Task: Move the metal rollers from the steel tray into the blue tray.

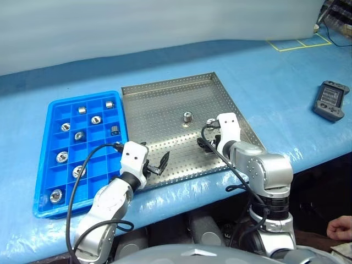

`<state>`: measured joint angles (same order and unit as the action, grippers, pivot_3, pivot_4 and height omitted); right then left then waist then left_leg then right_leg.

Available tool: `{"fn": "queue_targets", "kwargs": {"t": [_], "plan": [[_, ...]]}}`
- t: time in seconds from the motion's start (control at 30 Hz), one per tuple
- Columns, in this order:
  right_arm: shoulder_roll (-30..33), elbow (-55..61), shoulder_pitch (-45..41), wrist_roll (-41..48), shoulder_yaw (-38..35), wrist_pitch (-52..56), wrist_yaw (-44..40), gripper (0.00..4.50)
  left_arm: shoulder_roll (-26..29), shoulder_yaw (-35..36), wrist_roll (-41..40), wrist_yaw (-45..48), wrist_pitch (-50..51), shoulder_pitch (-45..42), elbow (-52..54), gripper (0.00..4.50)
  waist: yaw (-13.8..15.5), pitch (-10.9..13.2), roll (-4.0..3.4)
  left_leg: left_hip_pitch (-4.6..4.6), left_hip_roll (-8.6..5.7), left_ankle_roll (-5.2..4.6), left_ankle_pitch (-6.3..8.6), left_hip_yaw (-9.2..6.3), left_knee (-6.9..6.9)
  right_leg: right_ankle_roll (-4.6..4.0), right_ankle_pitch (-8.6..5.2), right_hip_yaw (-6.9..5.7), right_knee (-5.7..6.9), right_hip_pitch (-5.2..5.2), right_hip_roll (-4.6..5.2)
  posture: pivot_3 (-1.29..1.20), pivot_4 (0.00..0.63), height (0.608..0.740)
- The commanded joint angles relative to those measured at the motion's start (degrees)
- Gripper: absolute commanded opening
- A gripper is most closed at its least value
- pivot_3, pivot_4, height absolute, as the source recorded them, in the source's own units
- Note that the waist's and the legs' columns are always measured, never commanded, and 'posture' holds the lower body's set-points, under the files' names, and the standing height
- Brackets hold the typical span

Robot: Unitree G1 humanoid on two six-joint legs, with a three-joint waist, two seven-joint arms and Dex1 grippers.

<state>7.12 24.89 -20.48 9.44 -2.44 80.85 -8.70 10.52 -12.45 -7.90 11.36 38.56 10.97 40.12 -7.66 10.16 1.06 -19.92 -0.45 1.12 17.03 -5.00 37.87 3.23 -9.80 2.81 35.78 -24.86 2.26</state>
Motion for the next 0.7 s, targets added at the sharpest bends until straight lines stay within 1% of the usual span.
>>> {"fn": "queue_targets", "kwargs": {"t": [0.03,0.1,0.2,0.33,0.43,0.47,0.7], "plan": [[1.1,0.5,0.9,0.6,0.9,1.7,-0.2,4.5,0.2,-0.6,-0.4,0.2,0.1,0.3,0.9,4.49,0.0,0.0,0.0,0.0,0.0,0.0,0.0,0.0,0.0,0.0,0.0,0.0,0.0,0.01,0.0,-0.13,0.15,0.74],[1.7,0.6,1.5,0.5,1.4,2.5,-0.1,4.5,0.3,-0.6,-0.5,0.1,0.1,0.4,0.9,4.49,0.1,0.0,0.0,0.0,0.0,0.0,0.0,0.0,0.01,0.0,0.0,0.0,0.0,0.0,0.0,-0.13,0.15,0.74],[2.8,1.3,2.0,0.9,2.8,4.1,-0.4,3.9,0.5,-0.6,-0.5,0.3,0.1,0.5,1.0,4.5,0.1,0.0,0.01,0.03,0.0,0.0,0.0,0.01,0.01,0.0,0.0,0.0,0.0,0.04,0.0,-0.14,0.15,0.74],[2.9,1.6,1.6,1.2,3.6,4.1,-0.5,2.58,0.8,-0.6,-0.5,0.3,0.1,0.6,1.1,4.5,-0.1,0.0,0.01,0.06,0.0,0.0,0.0,0.01,0.0,0.01,-0.01,0.0,0.0,0.05,-0.01,-0.14,0.15,0.74],[2.7,1.3,0.9,1.2,4.2,3.4,-0.4,1.72,1.2,-0.4,-0.3,0.2,-0.2,0.7,1.2,4.5,-0.1,0.0,0.01,0.05,0.01,0.0,0.0,0.0,0.0,0.01,-0.01,-0.01,0.0,0.04,-0.01,-0.13,0.15,0.74],[2.5,1.1,0.8,1.2,4.4,2.9,-0.4,1.65,1.4,-0.4,-0.1,0.2,-0.5,0.8,1.3,4.5,-0.1,0.0,0.01,0.05,0.01,0.0,0.0,0.0,-0.01,0.0,-0.01,0.0,0.0,0.04,-0.01,-0.12,0.15,0.74],[-0.1,-1.8,-4.2,0.6,9.3,-7.3,-0.9,1.65,4.0,4.3,-0.8,2.1,-5.9,4.9,3.1,4.5,-0.9,0.0,-0.02,0.03,0.08,0.0,0.0,0.05,-0.04,-0.01,-0.01,0.05,0.08,-0.11,-0.1,-0.09,0.15,0.74]]}}
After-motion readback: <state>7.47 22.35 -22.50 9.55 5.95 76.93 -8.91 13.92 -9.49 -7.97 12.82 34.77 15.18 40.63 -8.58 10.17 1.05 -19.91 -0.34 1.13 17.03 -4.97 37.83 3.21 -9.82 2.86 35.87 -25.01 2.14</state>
